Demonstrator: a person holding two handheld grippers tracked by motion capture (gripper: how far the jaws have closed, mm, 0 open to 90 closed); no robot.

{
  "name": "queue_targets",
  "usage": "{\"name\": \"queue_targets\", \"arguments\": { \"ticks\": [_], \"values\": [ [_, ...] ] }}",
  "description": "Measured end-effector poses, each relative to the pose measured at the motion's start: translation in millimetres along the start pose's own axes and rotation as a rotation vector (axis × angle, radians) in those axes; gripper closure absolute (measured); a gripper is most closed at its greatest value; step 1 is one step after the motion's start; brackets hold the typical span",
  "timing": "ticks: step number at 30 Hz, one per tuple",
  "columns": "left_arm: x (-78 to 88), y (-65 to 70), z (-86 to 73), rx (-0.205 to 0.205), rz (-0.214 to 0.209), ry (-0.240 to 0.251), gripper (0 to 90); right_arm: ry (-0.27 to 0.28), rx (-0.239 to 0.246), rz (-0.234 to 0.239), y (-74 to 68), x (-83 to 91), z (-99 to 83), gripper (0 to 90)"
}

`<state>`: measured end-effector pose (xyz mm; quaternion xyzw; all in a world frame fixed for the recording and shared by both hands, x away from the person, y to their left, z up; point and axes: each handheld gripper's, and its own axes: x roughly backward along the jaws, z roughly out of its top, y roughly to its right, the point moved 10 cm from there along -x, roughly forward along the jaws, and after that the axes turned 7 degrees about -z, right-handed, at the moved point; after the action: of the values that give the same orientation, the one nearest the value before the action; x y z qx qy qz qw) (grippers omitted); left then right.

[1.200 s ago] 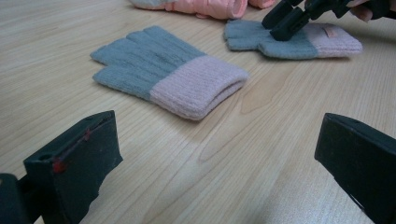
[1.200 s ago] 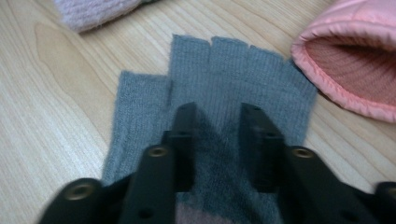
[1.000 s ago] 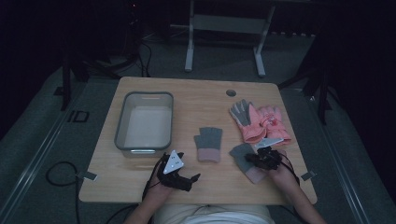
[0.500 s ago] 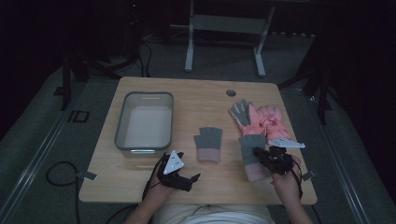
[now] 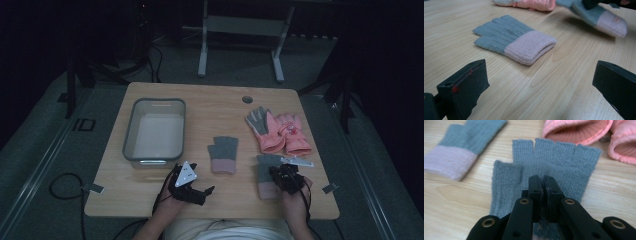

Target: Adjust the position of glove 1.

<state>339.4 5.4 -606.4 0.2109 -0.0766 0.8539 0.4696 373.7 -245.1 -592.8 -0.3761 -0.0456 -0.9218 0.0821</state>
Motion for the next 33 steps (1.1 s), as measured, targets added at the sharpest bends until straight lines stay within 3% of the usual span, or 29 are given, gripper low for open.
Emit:
{"name": "queue_targets", "arguments": {
  "ticks": [9,15,17,20,25,27,28,33],
  "values": [
    [-0.1,0.2,0.0,-0.001,-0.001,0.0,0.0,-0.031,-0.014,-0.022,3.7,-16.2,-12.2,84.5],
    [0.0,0.3,0.0,-0.001,-0.003,0.0,0.0,-0.034,-0.007,-0.024,5.7,-17.2,-12.3,72.8],
    [0.0,0.3,0.0,-0.001,-0.003,-0.001,0.0,-0.019,0.03,-0.013,7.0,-12.4,-6.9,71.3],
    [0.0,0.2,0.1,0.0,-0.003,0.002,0.0,-0.029,0.124,0.033,10.3,-7.5,-0.2,68.6],
    [0.3,-0.1,0.3,0.004,-0.004,0.006,0.0,-0.026,0.177,0.085,19.7,2.5,10.6,67.3],
    [0.3,-0.2,0.4,0.005,-0.004,0.008,0.0,-0.029,0.189,0.095,19.1,3.8,11.3,66.1],
    [0.4,-0.4,0.7,0.008,-0.003,0.012,0.0,-0.041,0.228,0.106,17.5,4.3,11.2,65.1],
    [0.6,-0.3,0.7,0.01,-0.004,0.013,0.0,-0.072,0.293,0.13,13.6,0.5,6.6,60.6]
  ]
}}
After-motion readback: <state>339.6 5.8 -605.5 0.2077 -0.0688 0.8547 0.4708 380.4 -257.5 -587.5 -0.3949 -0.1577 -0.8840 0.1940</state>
